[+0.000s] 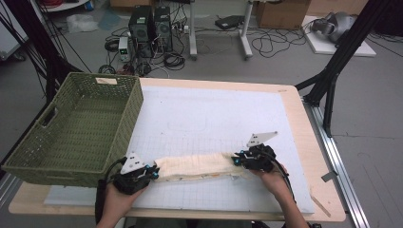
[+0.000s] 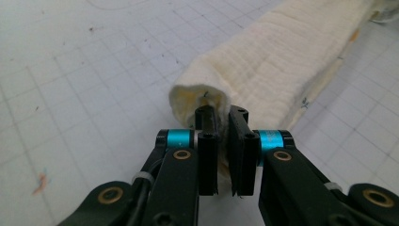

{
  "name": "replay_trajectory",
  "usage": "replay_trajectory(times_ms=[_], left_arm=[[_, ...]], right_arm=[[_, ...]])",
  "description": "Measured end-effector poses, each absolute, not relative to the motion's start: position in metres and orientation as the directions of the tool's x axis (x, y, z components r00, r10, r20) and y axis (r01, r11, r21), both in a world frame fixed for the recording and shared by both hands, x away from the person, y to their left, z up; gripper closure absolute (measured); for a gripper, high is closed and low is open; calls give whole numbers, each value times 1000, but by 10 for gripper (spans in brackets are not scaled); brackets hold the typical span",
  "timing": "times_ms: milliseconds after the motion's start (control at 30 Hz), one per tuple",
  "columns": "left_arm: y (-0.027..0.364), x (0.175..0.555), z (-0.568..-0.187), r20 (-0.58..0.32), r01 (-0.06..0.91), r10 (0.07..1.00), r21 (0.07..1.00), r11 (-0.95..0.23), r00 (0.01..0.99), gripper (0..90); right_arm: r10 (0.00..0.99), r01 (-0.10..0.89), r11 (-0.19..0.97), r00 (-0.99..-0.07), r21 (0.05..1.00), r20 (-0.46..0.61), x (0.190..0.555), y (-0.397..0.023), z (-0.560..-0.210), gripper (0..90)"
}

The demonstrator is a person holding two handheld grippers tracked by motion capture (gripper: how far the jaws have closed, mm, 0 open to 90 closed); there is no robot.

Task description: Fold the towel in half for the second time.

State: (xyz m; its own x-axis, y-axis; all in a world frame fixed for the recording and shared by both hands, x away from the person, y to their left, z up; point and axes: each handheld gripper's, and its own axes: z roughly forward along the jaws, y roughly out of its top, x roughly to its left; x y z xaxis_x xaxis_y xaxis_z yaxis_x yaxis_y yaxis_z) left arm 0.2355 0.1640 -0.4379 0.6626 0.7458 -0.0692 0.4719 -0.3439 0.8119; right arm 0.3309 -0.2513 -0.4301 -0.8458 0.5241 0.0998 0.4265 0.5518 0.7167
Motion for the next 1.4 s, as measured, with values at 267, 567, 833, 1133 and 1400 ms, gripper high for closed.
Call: replay_trajectory(times_ms=[267, 567, 833, 1133, 1400], left_arm=[[173, 230, -440, -64, 459, 734, 816, -351, 676, 726], [168, 235, -417, 22, 304, 675, 882, -361, 737, 580], [137, 270, -409, 25, 276, 598, 871, -407, 801, 504], [96, 297, -416, 16, 255, 508, 850, -460, 861, 509], [80, 306, -424, 20, 250, 458, 817, -520, 889, 510]], right_arm=[[523, 436, 542, -844, 718, 118, 345, -237, -435, 680], [562, 418, 456, -820, 786, 110, 323, -261, -414, 515], [587, 413, 428, -803, 804, 100, 296, -284, -419, 463], [604, 423, 425, -791, 800, 97, 286, -297, -424, 451], [604, 411, 430, -792, 804, 82, 285, -295, -424, 430]])
